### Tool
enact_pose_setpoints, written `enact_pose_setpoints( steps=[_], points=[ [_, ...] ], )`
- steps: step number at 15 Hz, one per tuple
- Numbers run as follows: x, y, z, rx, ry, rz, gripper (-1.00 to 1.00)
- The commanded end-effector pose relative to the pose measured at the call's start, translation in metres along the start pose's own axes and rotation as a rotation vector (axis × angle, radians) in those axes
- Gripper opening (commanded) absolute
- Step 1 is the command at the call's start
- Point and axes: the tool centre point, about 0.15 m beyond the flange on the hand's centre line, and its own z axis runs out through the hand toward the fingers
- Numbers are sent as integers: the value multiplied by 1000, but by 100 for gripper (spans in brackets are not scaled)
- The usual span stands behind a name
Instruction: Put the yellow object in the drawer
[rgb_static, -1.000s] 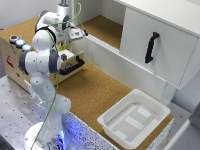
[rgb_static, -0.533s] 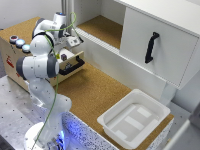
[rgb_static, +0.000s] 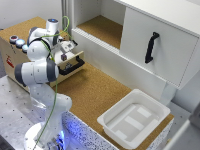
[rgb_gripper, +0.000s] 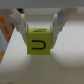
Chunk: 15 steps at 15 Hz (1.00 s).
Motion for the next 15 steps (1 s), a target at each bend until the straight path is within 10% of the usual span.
enact_pose_setpoints(
  steps=[1, 15],
  points=[
    [-17, 6, 17, 94, 157, 75, 100],
    [-19, 1, 3, 69, 182, 49, 100]
  ],
)
